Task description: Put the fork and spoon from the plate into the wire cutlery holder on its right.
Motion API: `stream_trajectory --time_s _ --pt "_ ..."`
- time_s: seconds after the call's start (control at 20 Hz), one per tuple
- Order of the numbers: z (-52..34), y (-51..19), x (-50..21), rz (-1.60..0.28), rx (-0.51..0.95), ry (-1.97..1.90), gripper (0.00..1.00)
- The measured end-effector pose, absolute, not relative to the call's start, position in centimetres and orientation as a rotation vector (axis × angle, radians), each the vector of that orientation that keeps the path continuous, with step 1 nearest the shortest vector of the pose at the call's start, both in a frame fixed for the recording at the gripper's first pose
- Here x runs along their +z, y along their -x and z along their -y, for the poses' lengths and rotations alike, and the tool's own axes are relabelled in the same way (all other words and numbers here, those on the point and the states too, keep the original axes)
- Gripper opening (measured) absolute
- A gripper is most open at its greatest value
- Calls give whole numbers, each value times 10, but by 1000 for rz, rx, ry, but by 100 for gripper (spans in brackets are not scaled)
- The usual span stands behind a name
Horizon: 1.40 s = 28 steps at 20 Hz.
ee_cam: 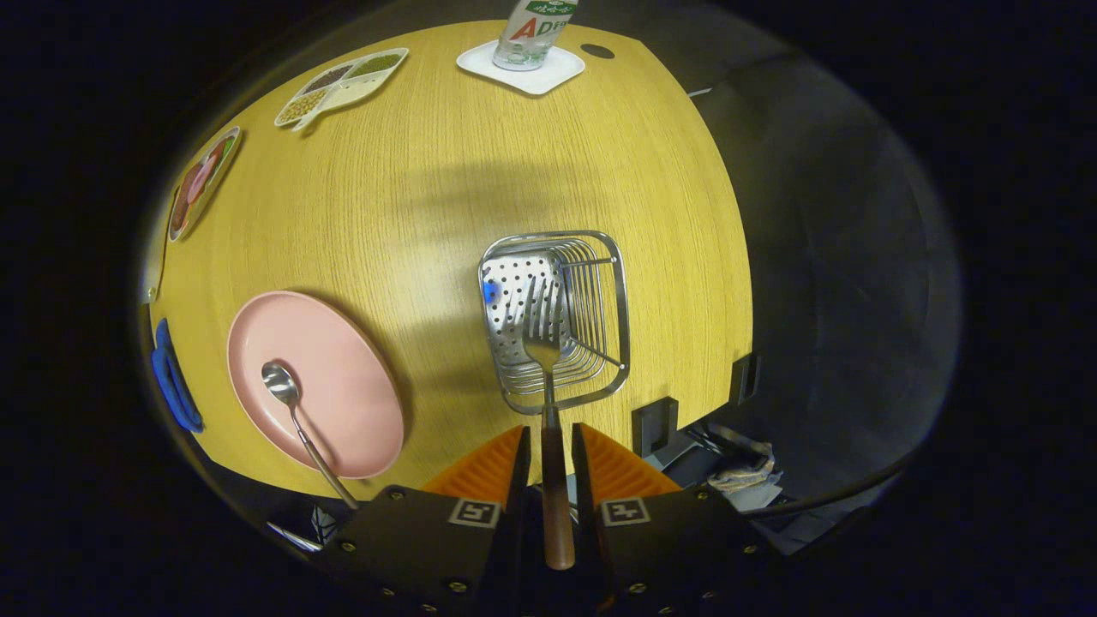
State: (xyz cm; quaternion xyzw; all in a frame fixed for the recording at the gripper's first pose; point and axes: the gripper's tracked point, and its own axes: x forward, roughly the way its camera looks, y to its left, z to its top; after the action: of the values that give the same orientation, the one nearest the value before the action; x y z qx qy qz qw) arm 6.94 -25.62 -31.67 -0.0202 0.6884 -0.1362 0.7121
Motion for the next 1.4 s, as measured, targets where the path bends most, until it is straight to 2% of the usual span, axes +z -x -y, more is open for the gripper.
stream_trajectory --time_s 0.1,0.95,1.4 --pt "254 -71 -311 -1506 -304 36 34" --pt "212 -61 -272 -1386 -329 132 35" --pt "160 -65 -274 -1343 -249 152 34"
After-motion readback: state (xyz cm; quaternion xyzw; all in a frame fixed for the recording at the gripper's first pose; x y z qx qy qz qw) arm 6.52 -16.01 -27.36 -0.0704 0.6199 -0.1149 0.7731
